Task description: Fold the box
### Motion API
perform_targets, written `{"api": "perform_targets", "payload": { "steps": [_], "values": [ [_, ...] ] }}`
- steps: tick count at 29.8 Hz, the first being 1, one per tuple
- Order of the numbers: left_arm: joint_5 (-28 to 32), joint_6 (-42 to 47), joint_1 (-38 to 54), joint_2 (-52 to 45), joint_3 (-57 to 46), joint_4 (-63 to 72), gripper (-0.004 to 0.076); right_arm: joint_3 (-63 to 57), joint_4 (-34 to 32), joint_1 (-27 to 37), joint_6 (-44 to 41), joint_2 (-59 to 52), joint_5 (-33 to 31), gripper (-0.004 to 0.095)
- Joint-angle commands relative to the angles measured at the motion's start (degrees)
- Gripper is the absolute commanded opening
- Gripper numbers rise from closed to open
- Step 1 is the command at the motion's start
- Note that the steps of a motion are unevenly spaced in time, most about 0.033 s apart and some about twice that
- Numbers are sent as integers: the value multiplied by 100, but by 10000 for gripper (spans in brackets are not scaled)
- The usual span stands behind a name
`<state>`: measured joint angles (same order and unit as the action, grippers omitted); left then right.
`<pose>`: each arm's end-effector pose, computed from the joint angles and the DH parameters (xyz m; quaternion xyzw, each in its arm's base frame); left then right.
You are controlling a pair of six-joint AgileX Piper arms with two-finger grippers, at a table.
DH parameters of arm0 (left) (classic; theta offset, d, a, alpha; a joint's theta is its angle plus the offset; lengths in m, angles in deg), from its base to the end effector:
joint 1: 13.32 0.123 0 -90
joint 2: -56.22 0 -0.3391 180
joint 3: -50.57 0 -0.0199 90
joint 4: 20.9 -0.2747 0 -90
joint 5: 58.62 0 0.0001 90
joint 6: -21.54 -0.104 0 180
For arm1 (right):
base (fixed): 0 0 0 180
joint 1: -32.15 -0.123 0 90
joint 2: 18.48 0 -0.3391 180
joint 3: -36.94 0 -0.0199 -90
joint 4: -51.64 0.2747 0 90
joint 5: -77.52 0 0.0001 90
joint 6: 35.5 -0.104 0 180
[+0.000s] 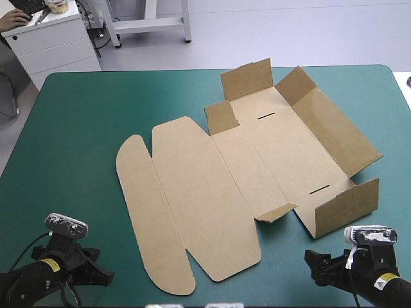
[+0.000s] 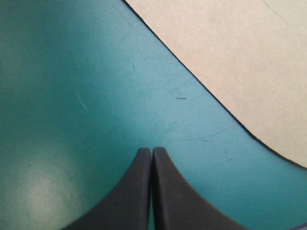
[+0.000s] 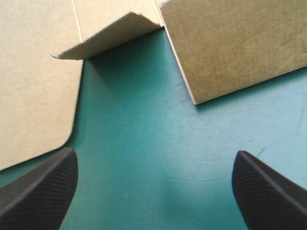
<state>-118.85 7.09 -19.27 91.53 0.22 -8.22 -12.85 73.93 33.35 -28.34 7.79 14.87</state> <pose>0.0514 -0.0253 0.2757 0.1443 0.9395 -0.0858 0.2987 0.0254 0.0345 0.2871 -0.0252 0.9181 0.1662 0.3590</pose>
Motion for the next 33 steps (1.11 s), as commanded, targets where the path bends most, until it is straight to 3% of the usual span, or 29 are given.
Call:
{"api": "perform_targets", "payload": {
  "steps": [1, 7, 17, 24, 33],
  "values": [
    [247, 37, -29, 72, 176, 99, -10, 250, 829, 22, -271, 82, 214, 867],
    [247, 37, -29, 72, 176, 110, -10, 285, 2136, 22, -599, 476, 354, 867],
    [247, 37, -29, 72, 176, 110, -10, 285, 2523, 22, -757, 1569, 1106, 864],
    [247, 37, -29, 72, 176, 110, -10, 285, 3356, 22, -439, 2448, 1263, 855],
    [247, 9, -29, 72, 176, 110, -10, 285, 3654, 22, -213, 3509, 1527, 747]
  ]
}}
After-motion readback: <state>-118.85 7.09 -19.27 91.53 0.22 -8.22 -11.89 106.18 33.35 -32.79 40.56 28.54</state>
